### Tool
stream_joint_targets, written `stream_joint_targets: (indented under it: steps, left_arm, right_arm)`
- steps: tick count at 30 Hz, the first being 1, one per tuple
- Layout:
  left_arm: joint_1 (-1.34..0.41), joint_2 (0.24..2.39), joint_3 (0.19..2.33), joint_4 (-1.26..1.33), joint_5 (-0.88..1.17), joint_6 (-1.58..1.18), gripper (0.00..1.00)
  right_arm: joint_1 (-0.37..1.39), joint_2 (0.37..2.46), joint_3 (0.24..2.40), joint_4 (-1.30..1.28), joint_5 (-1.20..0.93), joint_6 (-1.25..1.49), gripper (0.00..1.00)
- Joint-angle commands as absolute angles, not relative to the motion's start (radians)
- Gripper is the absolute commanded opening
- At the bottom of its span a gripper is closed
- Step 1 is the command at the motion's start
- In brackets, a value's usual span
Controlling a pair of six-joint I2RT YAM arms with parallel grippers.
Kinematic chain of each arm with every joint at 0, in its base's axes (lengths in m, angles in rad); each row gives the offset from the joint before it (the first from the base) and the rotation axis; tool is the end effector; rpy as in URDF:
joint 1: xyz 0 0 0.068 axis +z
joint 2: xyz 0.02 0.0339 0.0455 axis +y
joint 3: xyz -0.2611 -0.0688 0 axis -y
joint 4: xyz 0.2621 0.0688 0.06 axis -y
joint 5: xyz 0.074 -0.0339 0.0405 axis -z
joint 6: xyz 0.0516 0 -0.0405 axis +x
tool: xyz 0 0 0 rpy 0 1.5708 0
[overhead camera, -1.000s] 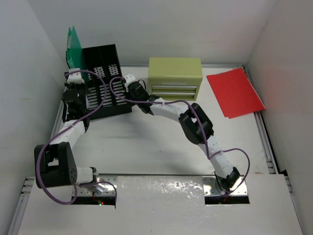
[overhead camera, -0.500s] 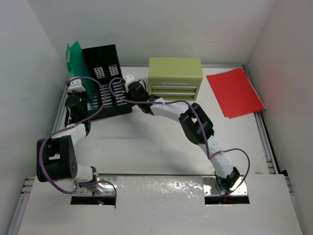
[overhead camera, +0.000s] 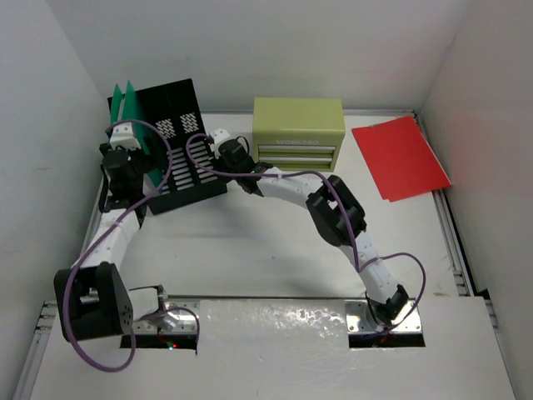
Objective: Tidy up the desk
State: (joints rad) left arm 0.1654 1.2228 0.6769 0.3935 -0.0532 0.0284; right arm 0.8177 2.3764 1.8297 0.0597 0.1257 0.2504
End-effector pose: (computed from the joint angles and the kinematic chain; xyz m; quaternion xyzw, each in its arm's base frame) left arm 0.3055 0.0538 0.2551 -0.0692 0.7557 0.0831 0.6460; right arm 0.3973 0.4144 0.1508 -0.2082 0.8299 0.2157 0.4705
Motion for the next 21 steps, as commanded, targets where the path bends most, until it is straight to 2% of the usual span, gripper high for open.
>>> stream_joint_targets:
  steps: [1, 2, 3, 5, 6, 7, 9, 10, 13, 14, 16, 21]
  left_arm:
    - [0.173, 1.132, 0.779, 0.290, -0.031, 0.020, 0.78]
    - [0.173, 1.123, 0.802, 0.261, -0.037, 0.018, 0.78]
    - [0.173, 1.121, 0.827, 0.202, -0.037, 0.017, 0.78]
    - [0.172, 1.118, 0.888, 0.155, -0.032, 0.018, 0.79]
    - [0.173, 1.115, 0.903, 0.117, -0.034, 0.018, 0.83]
    - [0.173, 1.114, 0.937, 0.100, -0.035, 0.017, 0.83]
    - [0.172, 1.103, 0.986, 0.052, -0.049, 0.023, 0.88]
    - [0.172, 1.101, 1.002, 0.042, -0.057, 0.026, 0.88]
    - [0.172, 1.098, 1.055, 0.006, -0.077, 0.044, 0.90]
    - [0.172, 1.100, 1.064, 0.002, -0.071, 0.052, 0.90]
    - [0.172, 1.101, 1.080, 0.002, -0.061, 0.051, 0.90]
    - [0.172, 1.098, 1.081, -0.038, -0.055, 0.040, 0.90]
  right_arm:
    - [0.851, 2.335, 1.812, -0.049, -0.006, 0.253, 0.00]
    - [0.851, 2.330, 1.818, -0.055, -0.003, 0.274, 0.01]
    - [0.851, 2.327, 1.822, -0.058, -0.003, 0.282, 0.10]
    - [0.851, 2.318, 1.827, -0.064, -0.003, 0.304, 0.17]
    - [0.851, 2.303, 1.828, -0.067, -0.005, 0.307, 0.23]
    - [0.851, 2.295, 1.830, -0.077, -0.008, 0.310, 0.38]
    - [0.850, 2.261, 1.844, -0.109, -0.017, 0.310, 0.50]
    - [0.850, 2.247, 1.853, -0.127, -0.017, 0.304, 0.62]
    - [0.844, 2.185, 1.893, -0.208, -0.011, 0.282, 0.76]
    - [0.839, 2.165, 1.904, -0.231, -0.003, 0.279, 0.86]
    - [0.806, 2.096, 1.895, -0.297, 0.032, 0.284, 0.92]
    - [0.700, 1.932, 1.810, -0.333, 0.017, 0.314, 0.97]
